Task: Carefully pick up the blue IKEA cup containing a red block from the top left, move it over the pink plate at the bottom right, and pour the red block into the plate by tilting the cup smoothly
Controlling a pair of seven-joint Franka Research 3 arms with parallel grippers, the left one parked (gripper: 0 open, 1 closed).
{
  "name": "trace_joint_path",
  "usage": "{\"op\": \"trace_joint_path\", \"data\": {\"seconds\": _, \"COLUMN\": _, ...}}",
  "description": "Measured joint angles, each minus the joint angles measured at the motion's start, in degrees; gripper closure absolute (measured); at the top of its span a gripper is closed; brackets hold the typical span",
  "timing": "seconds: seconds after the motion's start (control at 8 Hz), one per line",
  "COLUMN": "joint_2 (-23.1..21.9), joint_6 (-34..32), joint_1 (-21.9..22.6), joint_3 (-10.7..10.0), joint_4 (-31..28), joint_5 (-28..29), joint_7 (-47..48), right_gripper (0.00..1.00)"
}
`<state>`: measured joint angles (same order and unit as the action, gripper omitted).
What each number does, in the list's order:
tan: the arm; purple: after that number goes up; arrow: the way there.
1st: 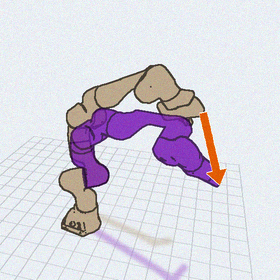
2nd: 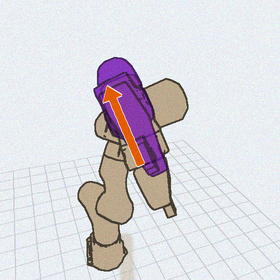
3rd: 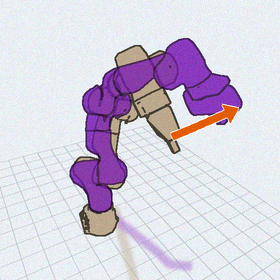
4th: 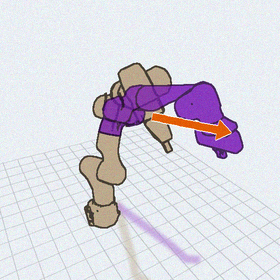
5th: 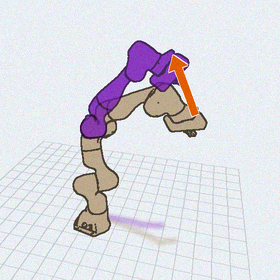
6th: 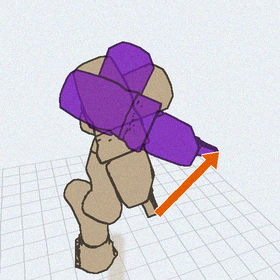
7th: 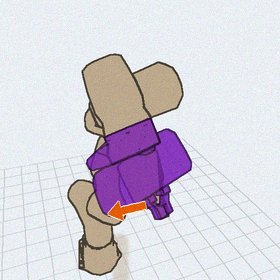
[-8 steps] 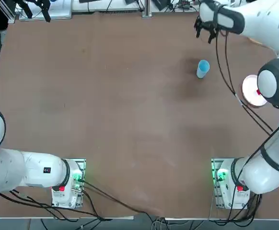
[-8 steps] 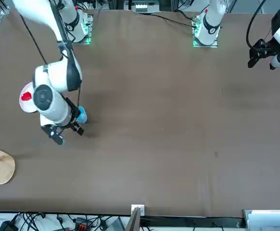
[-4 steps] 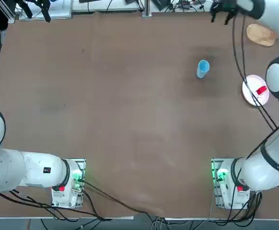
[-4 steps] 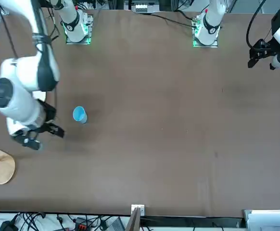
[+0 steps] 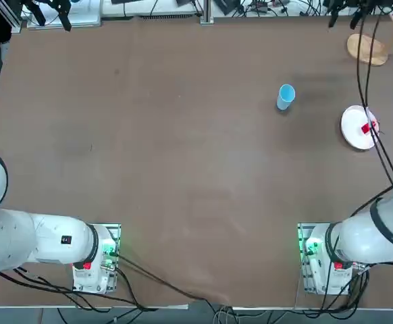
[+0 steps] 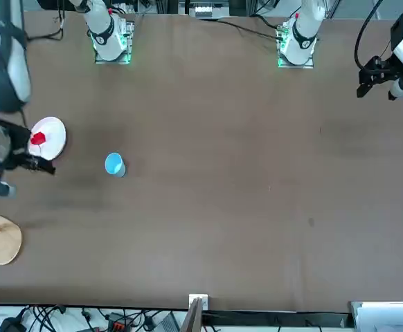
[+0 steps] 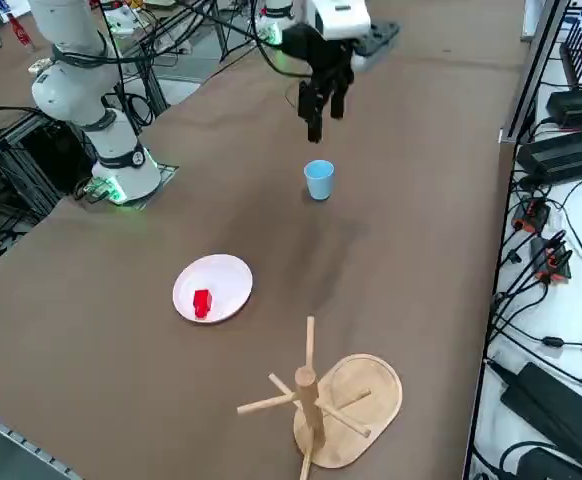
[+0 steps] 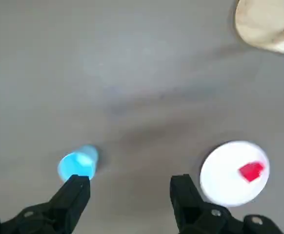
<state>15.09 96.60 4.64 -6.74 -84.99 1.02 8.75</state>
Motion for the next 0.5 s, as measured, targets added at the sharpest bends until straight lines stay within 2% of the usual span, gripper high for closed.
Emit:
{"op": "trace_joint_path", "data": {"seconds": 0.25, "joint_2": -3.62, "joint_6": -4.32, "joint_1": 0.32, "joint_3": 1.15, "joint_4": -0.06, "joint_5": 1.47, "joint_7": 4.37, "right_gripper": 0.00}}
{"op": "trace_joint_path", "data": {"seconds": 0.5, "joint_2": -4.98, "joint_6": -6.21, "joint_1": 0.85, "joint_3": 2.67, "joint_4": -0.22, "joint_5": 1.49, "joint_7": 6.27, "right_gripper": 0.00}}
